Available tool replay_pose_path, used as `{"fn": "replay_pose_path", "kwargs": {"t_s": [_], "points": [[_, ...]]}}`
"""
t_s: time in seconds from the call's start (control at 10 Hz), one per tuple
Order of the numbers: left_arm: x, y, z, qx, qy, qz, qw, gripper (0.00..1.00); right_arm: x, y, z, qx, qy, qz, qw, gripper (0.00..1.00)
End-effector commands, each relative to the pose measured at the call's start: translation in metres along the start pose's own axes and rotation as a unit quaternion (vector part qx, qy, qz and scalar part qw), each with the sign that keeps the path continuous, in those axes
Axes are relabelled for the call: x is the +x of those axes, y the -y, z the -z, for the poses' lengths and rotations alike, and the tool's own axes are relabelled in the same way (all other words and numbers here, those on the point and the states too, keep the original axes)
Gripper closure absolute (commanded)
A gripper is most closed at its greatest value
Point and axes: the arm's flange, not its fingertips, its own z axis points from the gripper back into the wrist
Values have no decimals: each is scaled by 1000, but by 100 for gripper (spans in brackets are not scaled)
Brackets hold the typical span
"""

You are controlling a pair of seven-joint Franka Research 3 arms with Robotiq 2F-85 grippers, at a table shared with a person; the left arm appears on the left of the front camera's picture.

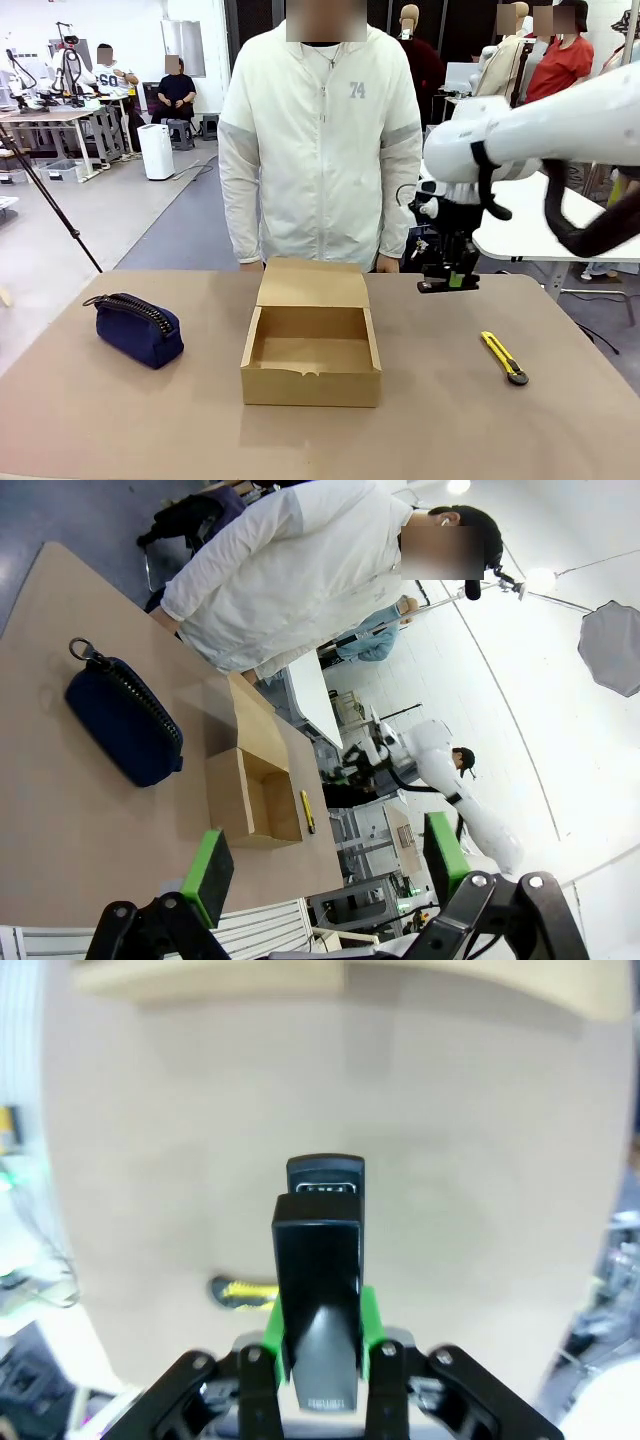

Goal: Pack the items into the box.
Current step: Pick up the item indicated by the person and place it inside the Mailer Box.

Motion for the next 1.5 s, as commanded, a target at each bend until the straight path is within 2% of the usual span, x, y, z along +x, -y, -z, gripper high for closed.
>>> {"fn": "replay_pose_path", "kwargs": {"t_s": [0.0, 0.2, 0.3, 0.4, 0.5, 0.9, 1.0, 1.1, 1.2, 1.3, 1.4], "points": [[2, 2, -1, -9, 5, 9, 1000, 0, -7, -86, 3, -21, 22, 19, 999, 100], [2, 2, -1, -9, 5, 9, 1000, 0, -11, -143, 7, -62, 48, 53, 996, 100], [2, 2, -1, -9, 5, 9, 1000, 0, -18, -155, 10, -71, 74, 66, 993, 100], [2, 2, -1, -9, 5, 9, 1000, 0, -30, -150, 12, -65, 102, 85, 989, 100], [2, 2, -1, -9, 5, 9, 1000, 0, -17, -142, 3, -39, 48, 46, 997, 100], [2, 2, -1, -9, 5, 9, 1000, 0, -20, -151, 11, -43, 59, 47, 996, 100], [2, 2, -1, -9, 5, 9, 1000, 0, 1, -137, 4, -37, 94, 62, 993, 100], [2, 2, -1, -9, 5, 9, 1000, 0, 40, -131, -4, -43, 111, 42, 992, 100], [2, 2, -1, -9, 5, 9, 1000, 0, 76, -127, -5, -47, 99, 47, 993, 100], [2, 2, -1, -9, 5, 9, 1000, 0, 128, -120, -5, -49, 103, 46, 992, 100], [2, 2, -1, -9, 5, 9, 1000, 0, 164, -110, -3, -44, 103, 21, 994, 100]]}}
